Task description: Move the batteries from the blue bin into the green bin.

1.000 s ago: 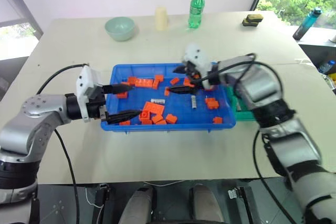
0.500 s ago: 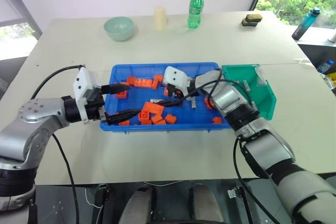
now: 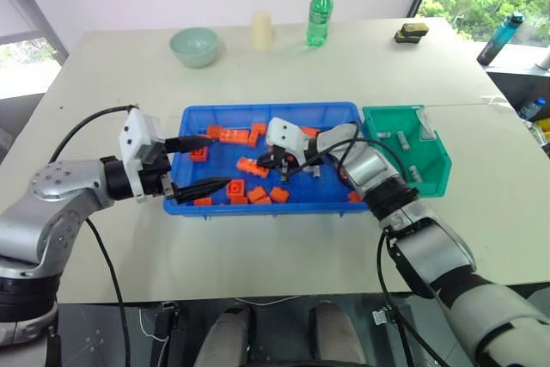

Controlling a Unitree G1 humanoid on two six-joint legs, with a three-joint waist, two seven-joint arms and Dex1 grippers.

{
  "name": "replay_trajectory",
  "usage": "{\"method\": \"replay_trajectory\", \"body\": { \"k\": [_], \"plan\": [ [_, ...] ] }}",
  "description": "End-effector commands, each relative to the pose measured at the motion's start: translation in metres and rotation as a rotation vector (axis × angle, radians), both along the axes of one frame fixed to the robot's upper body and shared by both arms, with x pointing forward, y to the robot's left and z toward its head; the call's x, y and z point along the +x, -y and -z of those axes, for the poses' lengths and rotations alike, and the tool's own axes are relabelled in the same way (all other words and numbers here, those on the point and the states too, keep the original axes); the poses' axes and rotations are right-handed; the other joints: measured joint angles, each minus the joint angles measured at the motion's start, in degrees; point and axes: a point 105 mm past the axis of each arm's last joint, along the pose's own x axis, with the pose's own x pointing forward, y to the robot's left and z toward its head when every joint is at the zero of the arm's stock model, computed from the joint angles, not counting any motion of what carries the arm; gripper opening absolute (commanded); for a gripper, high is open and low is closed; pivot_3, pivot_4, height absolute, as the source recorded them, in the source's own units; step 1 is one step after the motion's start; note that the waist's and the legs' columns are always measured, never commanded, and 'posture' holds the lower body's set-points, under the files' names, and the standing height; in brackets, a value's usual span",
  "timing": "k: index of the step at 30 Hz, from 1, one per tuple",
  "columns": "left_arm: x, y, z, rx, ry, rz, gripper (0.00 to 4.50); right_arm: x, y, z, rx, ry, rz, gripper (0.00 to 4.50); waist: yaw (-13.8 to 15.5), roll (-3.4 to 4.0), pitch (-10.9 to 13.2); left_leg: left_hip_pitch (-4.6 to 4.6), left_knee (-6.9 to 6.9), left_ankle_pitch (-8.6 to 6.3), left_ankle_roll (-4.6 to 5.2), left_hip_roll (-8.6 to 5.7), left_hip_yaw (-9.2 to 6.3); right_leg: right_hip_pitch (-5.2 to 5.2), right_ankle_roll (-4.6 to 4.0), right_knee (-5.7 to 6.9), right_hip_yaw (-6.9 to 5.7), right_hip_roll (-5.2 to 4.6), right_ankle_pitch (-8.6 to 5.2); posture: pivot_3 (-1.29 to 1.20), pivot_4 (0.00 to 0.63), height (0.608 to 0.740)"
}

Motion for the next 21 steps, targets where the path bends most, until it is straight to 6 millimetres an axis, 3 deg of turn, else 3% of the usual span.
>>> {"method": "replay_trajectory", "body": {
  "k": [1, 11, 16, 19, 21],
  "plan": [
    [0.001, -0.002, -0.010, 0.005, 0.046, 0.002, 4.50, -0.009, -0.007, -0.016, 0.058, -0.045, -0.032, 0.23, 0.0, 0.00, 0.0, 0.00, 0.00, 0.00, 0.00, 0.00, 0.00, -0.01, 0.00, 0.01, 0.00, 0.00, 0.00, 0.00, 0.150, 0.727],
    [0.005, 0.000, -0.011, 0.009, 0.052, 0.011, 4.50, -0.017, -0.013, -0.052, 0.122, -0.027, -0.026, 0.23, 0.0, 0.00, 0.0, 0.00, 0.00, 0.00, 0.00, -0.01, 0.00, -0.03, 0.00, 0.12, 0.00, -0.02, 0.00, 0.00, 0.150, 0.727],
    [0.006, 0.001, -0.012, 0.009, 0.055, 0.015, 4.50, -0.006, -0.012, -0.056, 0.110, 0.039, 0.016, 0.23, 0.0, 0.00, 0.0, 0.00, 0.01, 0.00, 0.00, -0.02, 0.00, -0.04, 0.00, 0.17, 0.00, -0.03, 0.00, 0.00, 0.150, 0.727],
    [0.006, 0.003, -0.012, 0.007, 0.057, 0.017, 4.50, 0.006, -0.009, -0.047, 0.088, 0.078, 0.065, 0.99, 0.0, 0.00, 0.0, 0.00, 0.00, 0.00, 0.00, -0.01, 0.01, -0.05, 0.00, 0.17, 0.00, -0.02, 0.00, 0.00, 0.150, 0.727],
    [0.006, 0.003, -0.012, 0.007, 0.058, 0.017, 4.50, 0.012, -0.007, -0.041, 0.077, 0.092, 0.090, 1.92, 0.0, 0.00, 0.0, 0.00, 0.00, 0.00, 0.00, -0.01, 0.00, -0.05, 0.00, 0.17, 0.00, -0.03, 0.00, 0.00, 0.150, 0.727]
  ]
}}
